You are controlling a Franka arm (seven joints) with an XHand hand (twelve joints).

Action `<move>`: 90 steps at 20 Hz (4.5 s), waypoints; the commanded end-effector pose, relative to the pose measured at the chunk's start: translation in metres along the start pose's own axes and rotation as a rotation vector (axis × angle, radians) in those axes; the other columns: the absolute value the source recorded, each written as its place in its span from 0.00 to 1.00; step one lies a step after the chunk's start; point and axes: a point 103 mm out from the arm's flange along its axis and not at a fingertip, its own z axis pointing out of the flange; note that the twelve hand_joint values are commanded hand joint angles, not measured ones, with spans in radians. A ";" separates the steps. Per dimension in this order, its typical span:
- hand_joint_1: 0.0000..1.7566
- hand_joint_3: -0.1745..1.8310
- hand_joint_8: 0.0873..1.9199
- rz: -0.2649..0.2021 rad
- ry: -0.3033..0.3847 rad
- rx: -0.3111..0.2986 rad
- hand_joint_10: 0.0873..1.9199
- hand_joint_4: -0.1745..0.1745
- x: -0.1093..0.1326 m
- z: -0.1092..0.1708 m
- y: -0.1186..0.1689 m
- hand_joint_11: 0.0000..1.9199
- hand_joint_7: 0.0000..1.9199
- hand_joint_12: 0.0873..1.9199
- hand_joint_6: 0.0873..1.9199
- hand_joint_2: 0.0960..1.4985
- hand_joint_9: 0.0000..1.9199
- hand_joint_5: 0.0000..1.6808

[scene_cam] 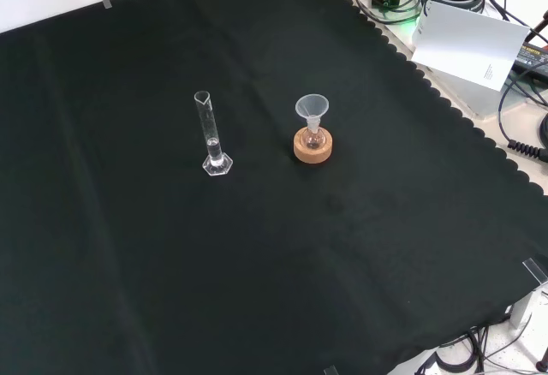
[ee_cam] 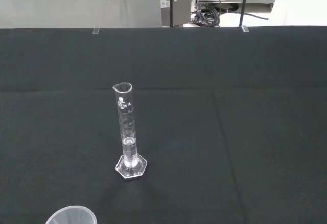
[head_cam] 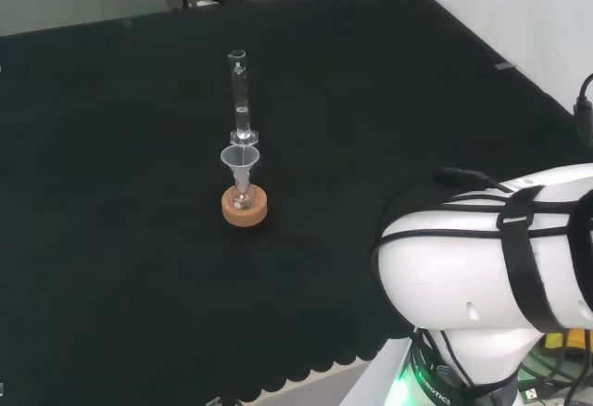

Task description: Pick up the graduated cylinder.

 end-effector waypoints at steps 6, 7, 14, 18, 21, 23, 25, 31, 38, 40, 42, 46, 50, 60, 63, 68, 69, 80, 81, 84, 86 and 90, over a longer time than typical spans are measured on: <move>0.04 0.26 0.25 0.008 -0.012 -0.011 0.31 0.45 0.000 0.001 0.001 0.05 0.01 0.70 0.00 0.82 0.11 0.16; 0.04 0.26 0.25 0.009 -0.014 -0.011 0.31 0.45 0.000 0.001 0.001 0.05 0.01 0.70 0.00 0.82 0.11 0.16; 0.04 0.25 0.25 0.042 0.005 0.009 0.31 0.45 -0.010 0.011 0.019 0.05 0.01 0.70 0.00 0.83 0.11 0.16; 0.04 0.25 0.25 0.059 0.011 0.030 0.31 0.45 -0.023 0.029 0.034 0.05 0.01 0.70 0.00 0.83 0.11 0.16; 0.05 0.24 0.25 0.054 0.019 0.040 0.31 0.45 -0.031 0.046 0.053 0.05 0.01 0.70 0.00 0.83 0.11 0.16; 0.05 0.24 0.25 0.039 0.035 0.043 0.31 0.44 -0.036 0.059 0.070 0.04 0.01 0.70 0.00 0.83 0.11 0.16; 0.06 0.24 0.25 0.021 0.054 0.036 0.31 0.44 -0.043 0.072 0.089 0.04 0.01 0.70 0.00 0.83 0.11 0.17; 0.11 0.23 0.25 -0.022 0.091 0.065 0.31 0.44 -0.059 0.120 0.152 0.04 0.02 0.70 0.00 0.81 0.12 0.17; 0.16 0.22 0.25 -0.068 0.151 0.104 0.31 0.43 -0.059 0.173 0.195 0.04 0.02 0.70 0.00 0.78 0.12 0.17; 0.19 0.22 0.26 -0.075 0.168 0.117 0.31 0.42 -0.056 0.188 0.201 0.04 0.03 0.70 0.00 0.76 0.13 0.17; 0.22 0.21 0.26 -0.083 0.180 0.132 0.31 0.42 -0.053 0.202 0.205 0.04 0.03 0.71 0.00 0.74 0.13 0.17; 0.25 0.21 0.27 -0.115 0.195 0.143 0.32 0.40 -0.043 0.225 0.207 0.05 0.04 0.71 0.00 0.71 0.15 0.18; 0.29 0.21 0.28 -0.151 0.222 0.159 0.32 0.39 -0.033 0.242 0.207 0.06 0.07 0.71 0.00 0.68 0.17 0.20; 0.38 0.25 0.30 -0.192 0.325 0.188 0.30 0.36 -0.011 0.280 0.212 0.11 0.11 0.69 0.00 0.61 0.22 0.25; 0.42 0.27 0.31 -0.219 0.379 0.183 0.30 0.36 -0.007 0.292 0.210 0.13 0.12 0.69 0.00 0.58 0.24 0.26; 0.46 0.33 0.31 -0.257 0.444 0.172 0.28 0.35 -0.004 0.307 0.208 0.16 0.13 0.68 0.00 0.51 0.27 0.27; 0.47 0.34 0.31 -0.262 0.455 0.177 0.28 0.35 -0.004 0.310 0.208 0.17 0.14 0.68 0.00 0.50 0.28 0.27; 0.51 0.39 0.31 -0.305 0.624 0.151 0.26 0.37 0.002 0.350 0.214 0.24 0.20 0.66 0.00 0.44 0.36 0.30; 0.51 0.39 0.31 -0.314 0.630 0.156 0.25 0.37 0.005 0.353 0.214 0.24 0.21 0.66 0.00 0.44 0.36 0.30; 0.52 0.40 0.30 -0.332 0.671 0.159 0.24 0.38 0.009 0.362 0.217 0.25 0.21 0.65 0.00 0.43 0.37 0.30; 0.52 0.40 0.30 -0.341 0.690 0.146 0.24 0.38 0.012 0.367 0.219 0.25 0.21 0.65 0.00 0.43 0.36 0.30; 0.52 0.41 0.30 -0.371 0.717 0.137 0.23 0.39 0.016 0.375 0.225 0.24 0.20 0.65 0.00 0.42 0.34 0.30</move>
